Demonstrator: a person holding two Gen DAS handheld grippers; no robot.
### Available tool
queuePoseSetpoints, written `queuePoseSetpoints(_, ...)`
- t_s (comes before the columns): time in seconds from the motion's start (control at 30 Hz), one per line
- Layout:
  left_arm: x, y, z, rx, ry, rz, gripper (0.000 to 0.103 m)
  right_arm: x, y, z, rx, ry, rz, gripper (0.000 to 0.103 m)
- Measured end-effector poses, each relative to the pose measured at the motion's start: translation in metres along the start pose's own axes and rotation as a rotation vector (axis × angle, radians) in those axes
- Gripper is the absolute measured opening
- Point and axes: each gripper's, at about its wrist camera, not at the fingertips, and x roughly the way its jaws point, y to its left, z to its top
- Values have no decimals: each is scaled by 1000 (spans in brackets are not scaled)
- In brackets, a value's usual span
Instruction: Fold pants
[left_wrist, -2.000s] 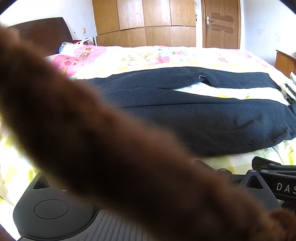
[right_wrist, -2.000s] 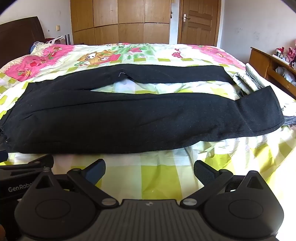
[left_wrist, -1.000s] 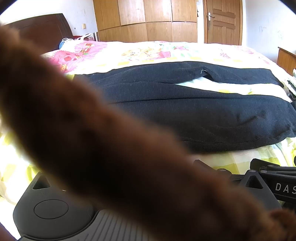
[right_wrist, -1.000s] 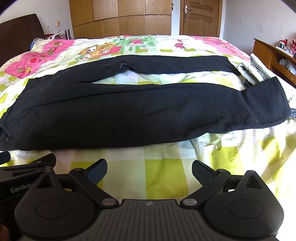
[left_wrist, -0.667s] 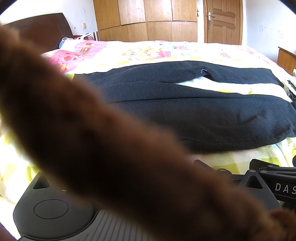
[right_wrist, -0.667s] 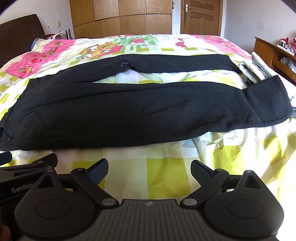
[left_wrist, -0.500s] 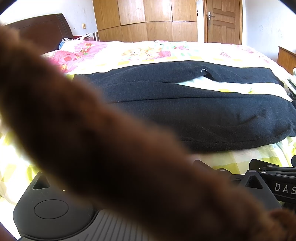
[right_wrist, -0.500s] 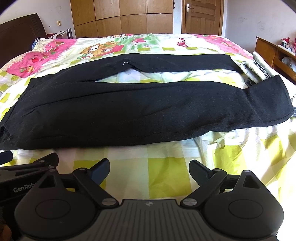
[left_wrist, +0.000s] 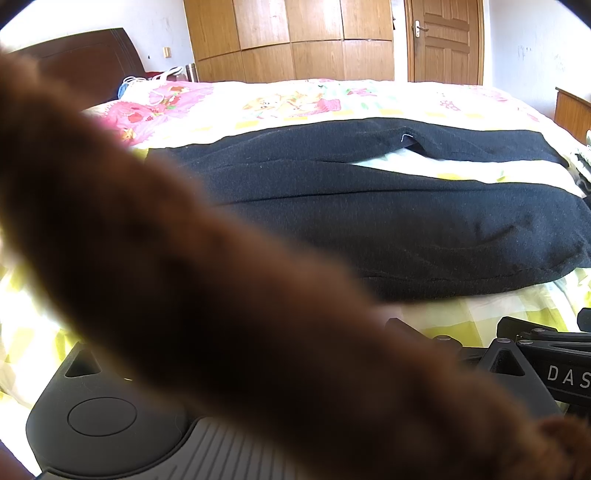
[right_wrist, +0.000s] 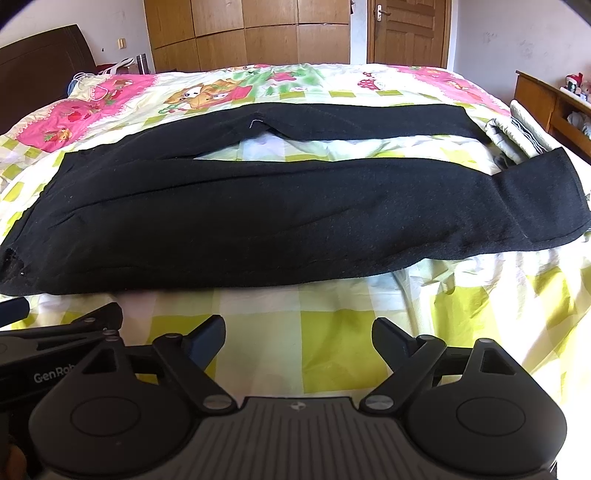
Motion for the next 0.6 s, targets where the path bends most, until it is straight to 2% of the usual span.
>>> queuePoseSetpoints(0.6,1,0,0,4,4,4,103,3,1,0,-2,11,10,95)
